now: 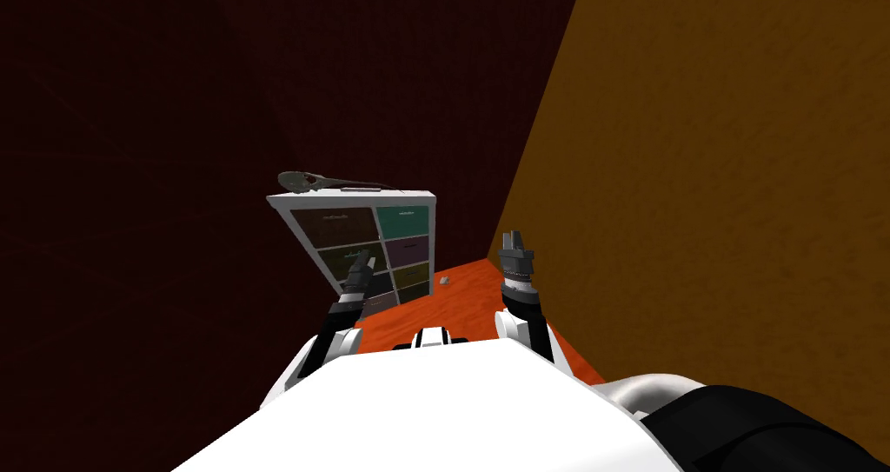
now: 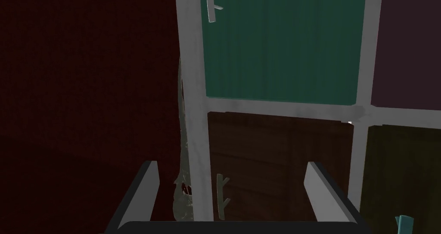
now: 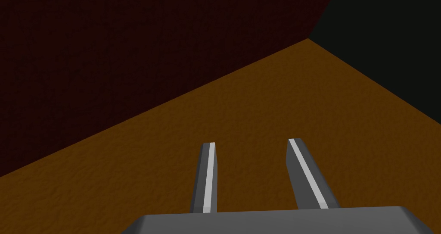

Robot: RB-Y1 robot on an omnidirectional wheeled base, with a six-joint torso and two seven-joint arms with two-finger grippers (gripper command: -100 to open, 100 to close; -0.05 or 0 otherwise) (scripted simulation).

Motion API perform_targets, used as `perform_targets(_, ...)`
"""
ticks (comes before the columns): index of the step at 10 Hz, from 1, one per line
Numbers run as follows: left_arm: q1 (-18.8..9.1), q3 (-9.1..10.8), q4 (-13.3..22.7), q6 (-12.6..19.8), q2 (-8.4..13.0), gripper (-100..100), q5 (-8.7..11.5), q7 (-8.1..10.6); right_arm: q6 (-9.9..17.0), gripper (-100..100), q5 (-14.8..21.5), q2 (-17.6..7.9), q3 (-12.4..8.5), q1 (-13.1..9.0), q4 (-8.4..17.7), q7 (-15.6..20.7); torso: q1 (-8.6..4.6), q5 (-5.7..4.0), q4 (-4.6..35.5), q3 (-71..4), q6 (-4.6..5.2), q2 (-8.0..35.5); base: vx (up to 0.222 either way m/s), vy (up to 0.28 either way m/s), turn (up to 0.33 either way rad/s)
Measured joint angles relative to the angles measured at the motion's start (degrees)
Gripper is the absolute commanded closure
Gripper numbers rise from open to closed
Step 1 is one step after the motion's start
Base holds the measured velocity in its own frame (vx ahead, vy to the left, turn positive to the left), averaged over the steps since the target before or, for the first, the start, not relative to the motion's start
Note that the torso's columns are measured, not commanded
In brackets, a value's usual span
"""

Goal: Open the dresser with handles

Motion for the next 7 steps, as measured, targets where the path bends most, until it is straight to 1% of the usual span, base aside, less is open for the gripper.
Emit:
perform_targets(1,-0.6,0.37,1.8,-0.2,0.3,-100,0.2,0.19,0.0,0,0.0,0.0,0.0,0.0,0.0,0.0,0.0,0.0,0.0,0.0,0.0,0.0,0.121,-0.064,0.0)
perform_targets(3,-1.1,0.7,5.2,-0.8,0.5,-100,0.4,0.44,0.0,0,0.0,0.0,0.0,0.0,0.0,0.0,0.07,0.02,0.0,0.0,0.0,0.0,0.131,-0.052,0.0)
perform_targets(7,-2.9,1.3,11.4,-0.5,-0.4,-100,0.6,0.35,0.0,0,0.0,0.0,0.0,0.0,0.0,0.0,-0.05,-0.02,0.0,0.0,0.0,0.0,0.136,-0.076,0.0)
